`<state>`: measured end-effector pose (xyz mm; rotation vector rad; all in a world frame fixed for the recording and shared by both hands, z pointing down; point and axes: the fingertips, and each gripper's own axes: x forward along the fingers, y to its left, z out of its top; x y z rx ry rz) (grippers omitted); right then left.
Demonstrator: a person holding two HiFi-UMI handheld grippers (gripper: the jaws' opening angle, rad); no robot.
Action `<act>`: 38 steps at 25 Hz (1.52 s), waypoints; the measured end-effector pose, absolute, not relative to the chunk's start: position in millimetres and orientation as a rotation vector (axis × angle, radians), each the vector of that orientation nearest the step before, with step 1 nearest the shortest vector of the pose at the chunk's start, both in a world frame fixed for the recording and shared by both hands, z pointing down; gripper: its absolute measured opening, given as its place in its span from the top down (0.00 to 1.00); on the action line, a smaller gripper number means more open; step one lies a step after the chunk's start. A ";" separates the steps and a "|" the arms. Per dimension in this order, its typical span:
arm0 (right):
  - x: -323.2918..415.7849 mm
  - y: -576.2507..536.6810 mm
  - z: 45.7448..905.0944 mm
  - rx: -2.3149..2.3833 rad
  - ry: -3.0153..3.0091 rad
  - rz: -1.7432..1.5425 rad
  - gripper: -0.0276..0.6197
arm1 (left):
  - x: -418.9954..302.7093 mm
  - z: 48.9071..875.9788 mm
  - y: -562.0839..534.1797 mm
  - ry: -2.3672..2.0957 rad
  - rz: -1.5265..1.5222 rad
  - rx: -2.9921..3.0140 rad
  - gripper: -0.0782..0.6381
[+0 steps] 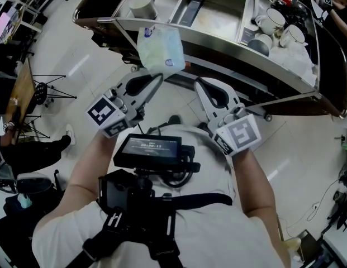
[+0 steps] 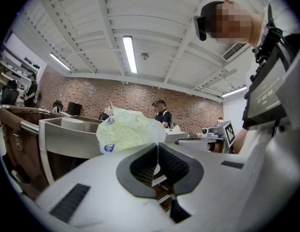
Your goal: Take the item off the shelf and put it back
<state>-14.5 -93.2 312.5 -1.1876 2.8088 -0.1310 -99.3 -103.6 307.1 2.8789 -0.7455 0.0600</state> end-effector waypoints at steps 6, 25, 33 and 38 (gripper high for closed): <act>-15.7 -94.5 314.4 -1.183 2.813 -0.136 0.93 | -99.4 307.4 -103.5 -0.738 0.066 2.889 0.87; -25.4 -101.7 321.9 -1.144 2.841 -0.165 0.93 | -111.0 323.5 -96.4 -0.709 0.103 2.872 0.87; -23.1 -106.2 334.0 -1.177 2.845 -0.218 0.93 | -114.7 354.9 -100.9 -0.690 0.190 2.830 0.87; -19.5 -106.6 343.5 -1.210 2.852 -0.250 0.93 | -115.7 378.8 -106.9 -0.686 0.227 2.797 0.87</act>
